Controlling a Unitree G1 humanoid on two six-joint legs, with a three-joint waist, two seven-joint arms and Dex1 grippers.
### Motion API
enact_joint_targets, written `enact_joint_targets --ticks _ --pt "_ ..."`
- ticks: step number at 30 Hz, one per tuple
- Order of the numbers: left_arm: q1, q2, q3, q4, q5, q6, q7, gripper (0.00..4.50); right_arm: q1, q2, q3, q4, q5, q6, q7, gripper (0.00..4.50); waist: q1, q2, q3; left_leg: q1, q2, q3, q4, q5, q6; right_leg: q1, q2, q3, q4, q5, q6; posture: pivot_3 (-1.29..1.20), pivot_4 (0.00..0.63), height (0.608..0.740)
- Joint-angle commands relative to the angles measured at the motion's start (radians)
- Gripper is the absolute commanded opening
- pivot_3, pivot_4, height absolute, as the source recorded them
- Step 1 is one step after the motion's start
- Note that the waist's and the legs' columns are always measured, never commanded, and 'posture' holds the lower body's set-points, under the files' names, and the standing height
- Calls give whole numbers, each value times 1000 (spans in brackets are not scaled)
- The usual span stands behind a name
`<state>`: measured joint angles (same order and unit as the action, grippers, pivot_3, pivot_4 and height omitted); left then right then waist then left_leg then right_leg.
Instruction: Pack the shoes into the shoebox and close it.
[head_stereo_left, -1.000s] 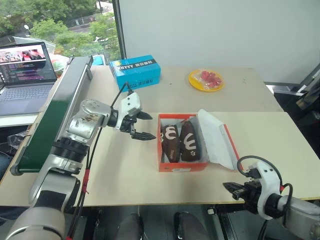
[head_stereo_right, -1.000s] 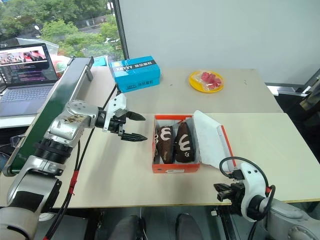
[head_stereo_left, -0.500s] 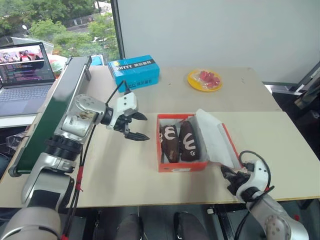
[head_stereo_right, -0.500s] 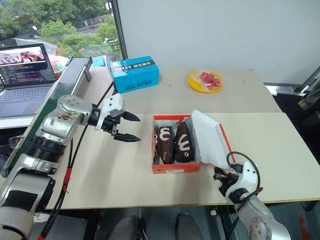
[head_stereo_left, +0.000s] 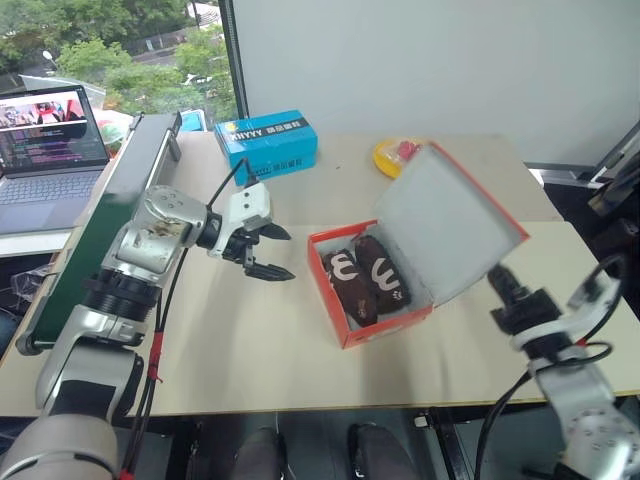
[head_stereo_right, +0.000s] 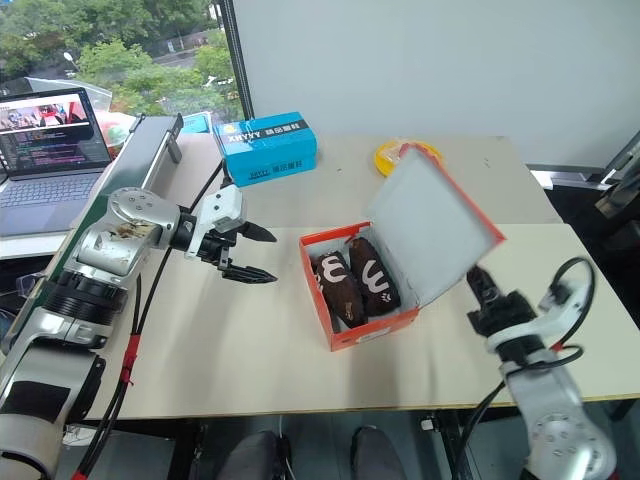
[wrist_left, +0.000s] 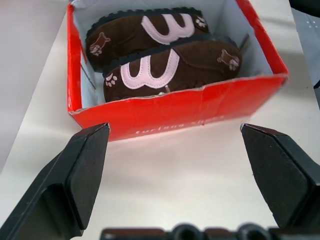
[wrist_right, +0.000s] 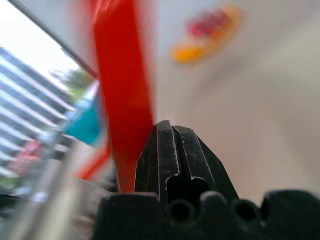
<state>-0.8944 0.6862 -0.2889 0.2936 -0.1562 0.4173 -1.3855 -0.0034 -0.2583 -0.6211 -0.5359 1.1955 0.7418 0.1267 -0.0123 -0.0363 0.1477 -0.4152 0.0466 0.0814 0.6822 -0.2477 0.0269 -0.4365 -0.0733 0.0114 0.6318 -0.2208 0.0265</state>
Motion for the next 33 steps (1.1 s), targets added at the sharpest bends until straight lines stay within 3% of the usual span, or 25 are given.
enact_joint_targets --ticks 1,6,12,17,22,28,33 --pt "-24 11 19 -16 9 -11 0 4483 -2 -82 15 -97 221 19 -58 0 0 0 0 0 0 0 0 0 0 0 0 0 0 0 0 0 150 740" --pt "-11 8 24 -44 6 11 8 4483 11 -152 76 -124 405 -9 -91 0 0 0 0 0 -1 0 0 0 0 1 0 0 0 0 0 0 150 740" --pt "8 27 38 -76 2 40 23 4483 -48 -233 232 -89 389 20 -92 0 -2 0 0 0 -1 0 0 0 0 1 0 0 0 0 0 0 150 740" --pt "31 50 49 -115 -5 71 28 4483 -178 -309 385 16 260 78 -42 0 -3 0 0 1 0 0 0 0 0 1 0 1 0 0 0 0 150 740" --pt "73 74 75 -162 -12 100 57 4483 -348 -433 634 133 -42 159 121 0 -1 0 0 0 0 0 1 0 0 0 1 1 0 0 0 0 150 740" --pt "130 89 98 -247 -32 152 88 4483 -479 -416 873 319 -342 125 309 0 4 -1 0 -2 -1 2 2 0 0 0 1 1 0 0 0 0 150 740" --pt "157 99 126 -281 -42 172 118 4483 -486 -368 902 414 -450 94 414 0 3 -1 0 -5 1 1 7 0 1 -1 2 0 1 0 0 0 150 740"
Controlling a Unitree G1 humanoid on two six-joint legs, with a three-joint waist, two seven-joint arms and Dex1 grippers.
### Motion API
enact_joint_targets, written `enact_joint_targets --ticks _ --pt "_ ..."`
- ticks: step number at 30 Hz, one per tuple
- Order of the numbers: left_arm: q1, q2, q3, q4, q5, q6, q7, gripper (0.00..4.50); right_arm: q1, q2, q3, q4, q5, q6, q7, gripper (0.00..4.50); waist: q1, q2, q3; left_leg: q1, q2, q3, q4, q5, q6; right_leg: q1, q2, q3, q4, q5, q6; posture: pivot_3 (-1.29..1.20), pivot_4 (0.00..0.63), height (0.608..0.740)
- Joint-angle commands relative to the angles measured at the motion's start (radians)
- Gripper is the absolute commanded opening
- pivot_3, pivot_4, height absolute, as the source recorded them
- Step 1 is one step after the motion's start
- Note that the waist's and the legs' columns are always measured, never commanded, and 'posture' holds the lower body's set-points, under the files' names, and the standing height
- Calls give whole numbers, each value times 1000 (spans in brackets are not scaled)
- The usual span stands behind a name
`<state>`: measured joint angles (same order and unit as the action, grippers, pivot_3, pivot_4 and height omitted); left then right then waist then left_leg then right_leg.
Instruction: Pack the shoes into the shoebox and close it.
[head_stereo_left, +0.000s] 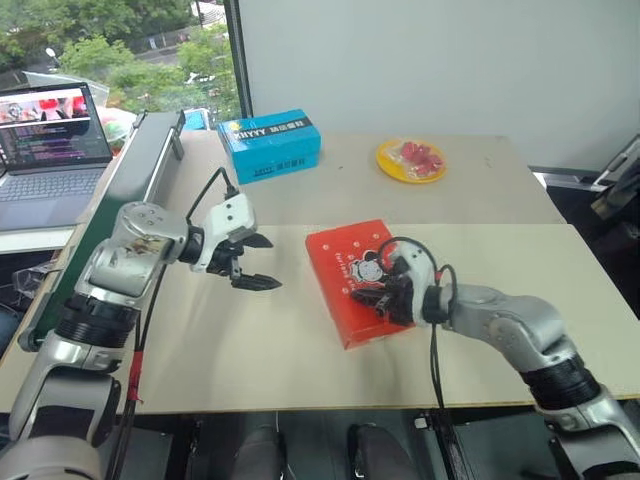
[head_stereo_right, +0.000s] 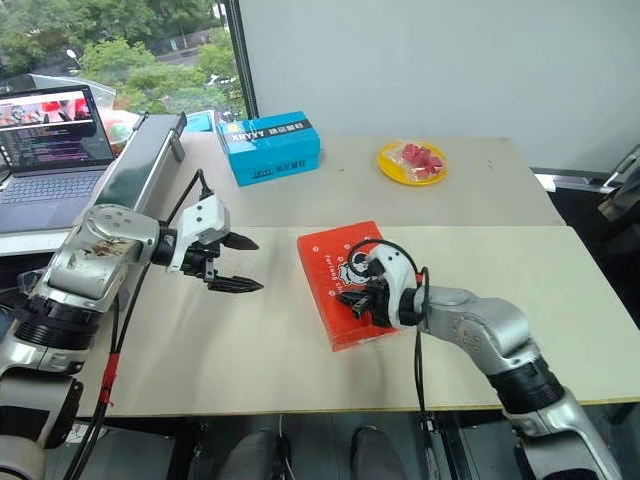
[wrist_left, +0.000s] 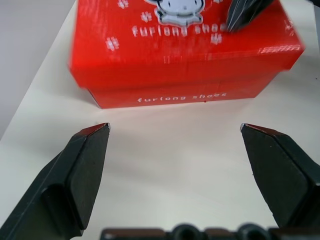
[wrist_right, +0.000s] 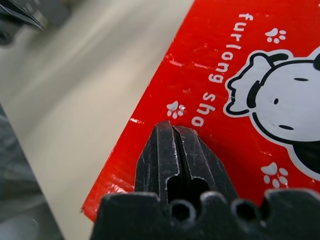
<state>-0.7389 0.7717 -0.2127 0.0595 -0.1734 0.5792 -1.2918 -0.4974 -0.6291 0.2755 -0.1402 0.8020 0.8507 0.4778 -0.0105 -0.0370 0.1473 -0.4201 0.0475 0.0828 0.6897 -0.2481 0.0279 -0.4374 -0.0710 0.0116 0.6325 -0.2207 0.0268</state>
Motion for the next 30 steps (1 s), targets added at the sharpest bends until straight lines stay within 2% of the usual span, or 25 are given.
enact_joint_targets --ticks 1,6,8,9,11,16,21,26,30 --pt "4 6 64 -55 -39 27 38 4483 18 -5 -2 -6 -62 -11 80 0 2 0 0 0 0 0 1 0 0 0 0 -1 0 0 0 0 150 740" --pt "15 -21 98 -80 -78 60 94 4483 56 -42 -144 -154 -9 46 75 0 9 0 0 -2 1 -1 3 -2 2 0 1 -1 0 0 0 0 150 740" --pt "34 -34 107 -85 -78 55 132 4483 91 -97 -246 -236 23 79 64 0 14 0 0 -2 1 -1 4 -2 2 0 0 -1 0 0 0 0 150 740" --pt "45 -40 110 -89 -80 53 145 4500 107 -124 -291 -267 22 90 54 571 17 0 0 -2 1 -1 4 -2 2 0 0 0 0 0 1 0 150 740" --pt "57 -44 112 -94 -85 53 159 4500 124 -149 -333 -296 21 105 40 1023 20 0 0 -2 1 -1 4 -2 2 0 0 -1 0 0 1 0 150 740" --pt "126 -87 131 -118 -84 31 242 4500 239 -230 -501 -346 -52 97 -11 2770 24 0 0 -2 1 1 4 -2 3 1 0 -1 0 0 1 0 150 740" --pt "270 -144 198 -222 -127 8 327 4500 407 -172 -666 -375 -70 25 -28 4442 24 0 0 -3 0 1 4 -2 3 1 -1 0 -1 0 2 0 150 740" --pt "413 -167 256 -298 -162 -54 357 4500 538 -118 -731 -387 -64 -28 26 4485 20 1 -1 1 1 -1 4 -2 3 2 0 2 0 1 2 0 150 740" --pt "491 -211 287 -288 -128 -125 461 4500 579 -50 -687 -310 -215 -157 -43 4485 20 1 -1 5 1 -1 4 -3 4 6 0 2 -1 0 2 0 150 740"
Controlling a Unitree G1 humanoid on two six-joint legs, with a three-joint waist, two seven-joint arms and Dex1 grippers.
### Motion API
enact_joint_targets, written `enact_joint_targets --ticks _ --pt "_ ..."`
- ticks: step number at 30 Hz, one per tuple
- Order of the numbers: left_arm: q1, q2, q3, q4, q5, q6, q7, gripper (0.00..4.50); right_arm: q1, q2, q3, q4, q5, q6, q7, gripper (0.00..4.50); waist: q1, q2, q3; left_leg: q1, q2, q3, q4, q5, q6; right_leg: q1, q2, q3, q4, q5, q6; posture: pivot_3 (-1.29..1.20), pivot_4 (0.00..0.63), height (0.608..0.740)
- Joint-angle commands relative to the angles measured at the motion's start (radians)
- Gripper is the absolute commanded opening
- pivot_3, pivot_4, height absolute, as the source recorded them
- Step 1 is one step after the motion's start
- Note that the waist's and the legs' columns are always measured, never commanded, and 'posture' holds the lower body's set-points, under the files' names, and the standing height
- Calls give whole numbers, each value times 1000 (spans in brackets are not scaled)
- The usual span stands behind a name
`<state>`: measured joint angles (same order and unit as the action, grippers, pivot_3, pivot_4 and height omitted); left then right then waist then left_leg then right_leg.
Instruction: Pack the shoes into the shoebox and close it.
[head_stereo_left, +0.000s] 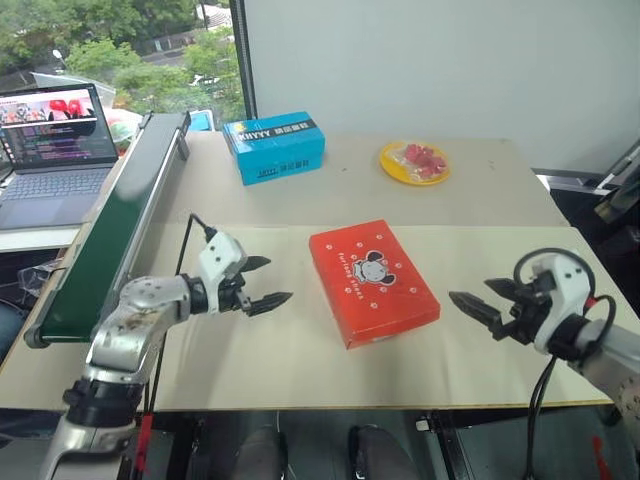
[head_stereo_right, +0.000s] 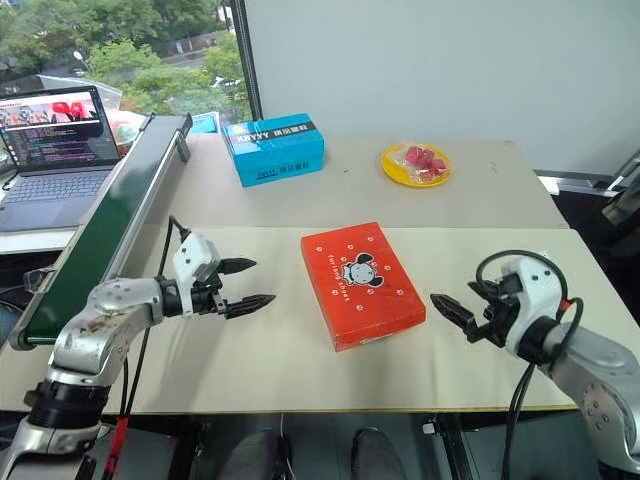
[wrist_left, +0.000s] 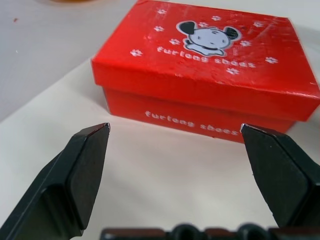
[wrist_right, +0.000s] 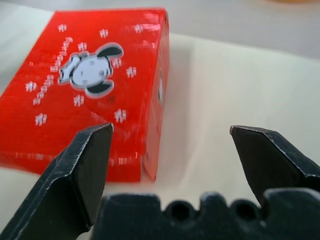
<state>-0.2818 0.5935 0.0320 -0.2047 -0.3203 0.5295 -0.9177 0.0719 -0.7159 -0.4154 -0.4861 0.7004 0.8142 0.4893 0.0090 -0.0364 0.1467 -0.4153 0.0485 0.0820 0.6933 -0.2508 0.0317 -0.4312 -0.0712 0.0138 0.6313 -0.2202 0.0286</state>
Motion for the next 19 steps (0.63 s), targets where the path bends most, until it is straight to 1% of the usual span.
enact_joint_targets --ticks 1,4,6,7,9,13,18,19 --pt "51 -52 46 -18 42 -101 131 4500 10 68 11 57 -139 -148 -79 4485 1 0 0 2 0 0 0 0 0 2 0 0 0 0 0 0 150 740" --pt "108 -117 53 17 119 -200 269 4500 -11 177 25 149 -265 -323 -173 4485 3 0 -1 8 0 1 -1 -2 2 9 -1 -1 -3 0 0 0 150 740" --pt "143 -114 -1 91 325 -315 459 4500 -33 248 20 206 -323 -371 -264 4485 2 1 -1 9 -1 1 -1 -3 2 9 -2 -1 -2 -1 0 0 150 740" --pt "156 -132 0 109 377 -356 533 4500 -35 271 22 219 -344 -390 -287 4485 2 2 -2 9 -1 1 -2 -3 2 8 -2 0 -2 -1 1 0 150 740" --pt "181 -191 21 93 376 -357 610 4500 -31 309 28 221 -364 -420 -307 4485 2 3 -2 10 -2 1 -3 -3 2 8 -2 0 -2 -1 0 0 150 740" --pt "290 -304 8 45 332 -414 651 4500 -17 380 79 220 -410 -478 -333 4485 0 3 -2 10 -1 2 -5 -3 2 7 -4 0 -2 -1 1 0 150 740" --pt "336 -370 31 56 304 -428 679 4500 -31 413 117 216 -451 -502 -346 4485 0 5 -3 11 -1 2 -5 -3 2 8 -5 0 -1 -1 0 0 150 740" --pt "343 -376 39 58 279 -406 668 4500 -36 423 138 219 -462 -506 -348 4485 0 5 -3 11 -1 2 -5 -3 2 8 -5 0 -1 -1 0 0 150 740"
